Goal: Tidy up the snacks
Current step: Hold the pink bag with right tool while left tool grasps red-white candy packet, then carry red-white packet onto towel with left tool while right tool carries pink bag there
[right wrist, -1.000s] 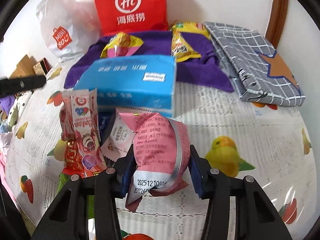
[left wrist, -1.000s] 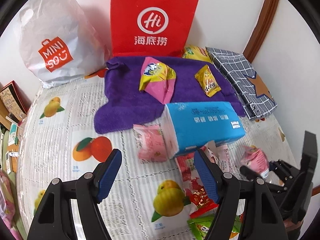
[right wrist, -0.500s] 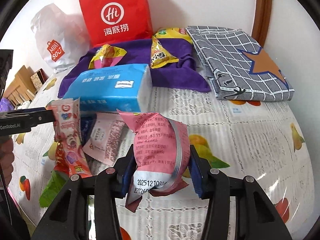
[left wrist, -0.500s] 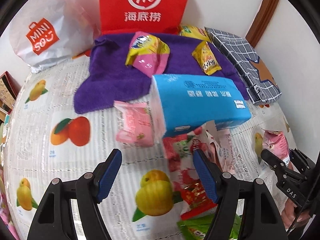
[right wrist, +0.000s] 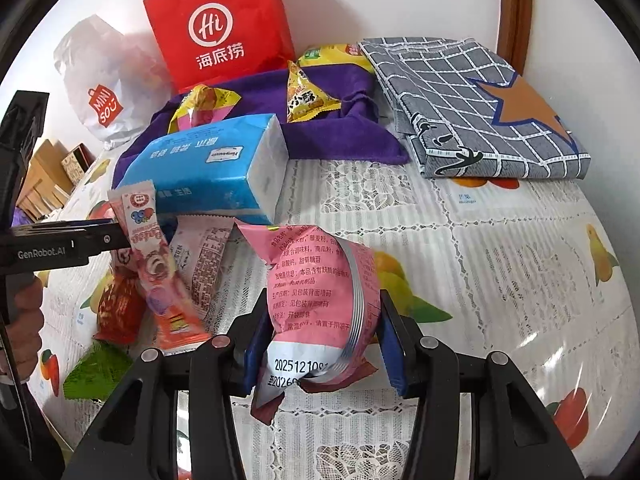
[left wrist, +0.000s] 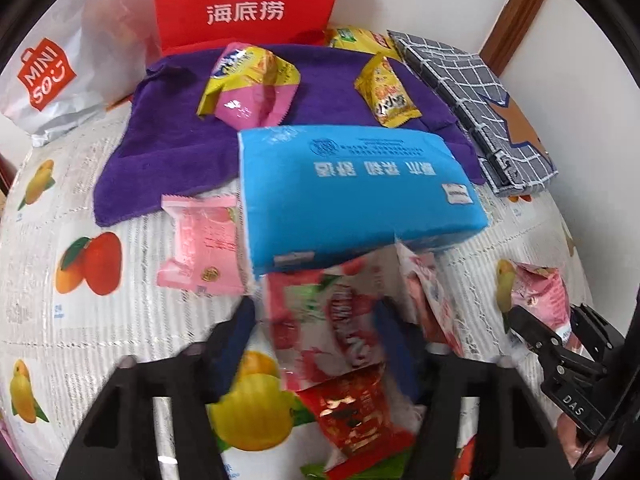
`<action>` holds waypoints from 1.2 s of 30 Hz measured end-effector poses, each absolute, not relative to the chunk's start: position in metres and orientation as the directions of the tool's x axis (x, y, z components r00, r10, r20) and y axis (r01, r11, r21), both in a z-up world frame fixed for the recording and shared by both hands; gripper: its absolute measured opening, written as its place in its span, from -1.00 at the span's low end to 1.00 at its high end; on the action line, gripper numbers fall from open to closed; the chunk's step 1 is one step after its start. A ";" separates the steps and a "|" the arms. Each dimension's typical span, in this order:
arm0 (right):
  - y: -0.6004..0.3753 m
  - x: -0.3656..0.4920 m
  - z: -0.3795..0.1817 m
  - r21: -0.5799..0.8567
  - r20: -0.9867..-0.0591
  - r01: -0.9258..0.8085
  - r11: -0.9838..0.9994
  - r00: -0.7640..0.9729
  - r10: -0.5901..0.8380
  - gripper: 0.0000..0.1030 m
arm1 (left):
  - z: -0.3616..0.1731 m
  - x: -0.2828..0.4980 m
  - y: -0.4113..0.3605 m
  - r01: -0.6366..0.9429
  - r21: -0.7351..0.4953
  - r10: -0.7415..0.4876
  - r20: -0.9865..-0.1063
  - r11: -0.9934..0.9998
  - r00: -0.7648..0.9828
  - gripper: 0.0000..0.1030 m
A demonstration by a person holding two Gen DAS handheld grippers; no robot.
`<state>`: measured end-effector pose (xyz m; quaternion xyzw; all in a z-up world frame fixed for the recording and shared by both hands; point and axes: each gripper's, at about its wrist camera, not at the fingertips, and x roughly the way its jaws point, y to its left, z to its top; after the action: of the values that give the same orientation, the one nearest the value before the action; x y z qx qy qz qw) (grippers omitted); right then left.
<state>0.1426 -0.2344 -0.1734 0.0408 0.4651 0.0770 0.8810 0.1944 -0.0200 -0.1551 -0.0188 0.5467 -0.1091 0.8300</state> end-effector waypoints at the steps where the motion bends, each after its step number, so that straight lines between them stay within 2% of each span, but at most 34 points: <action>1: -0.235 0.142 -0.174 0.146 -0.812 -0.096 0.985 0.556 0.175 -0.05 | -0.155 0.193 -0.020 0.163 -0.157 -0.209 -0.902 0.974 0.377 -0.22; 9: -0.234 0.138 -0.168 0.149 -0.804 -0.104 0.983 0.567 0.181 -0.05 | -0.139 0.183 -0.008 0.168 -0.177 -0.232 -0.881 0.970 0.412 -0.49; 13: -0.230 0.134 -0.161 0.148 -0.795 -0.110 0.983 0.578 0.184 -0.05 | -0.131 0.177 0.000 0.163 -0.174 -0.229 -0.873 0.971 0.431 -0.56; 36: -0.200 0.122 -0.124 0.097 -0.760 -0.143 0.985 0.628 0.166 -0.05 | -0.097 0.149 0.045 0.120 -0.198 -0.231 -0.824 0.973 0.517 -0.57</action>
<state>0.1225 -0.2004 -0.1242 0.0135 0.4227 0.0857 0.9021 0.1495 0.0449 -0.0968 -0.0578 0.4808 -0.1010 0.8690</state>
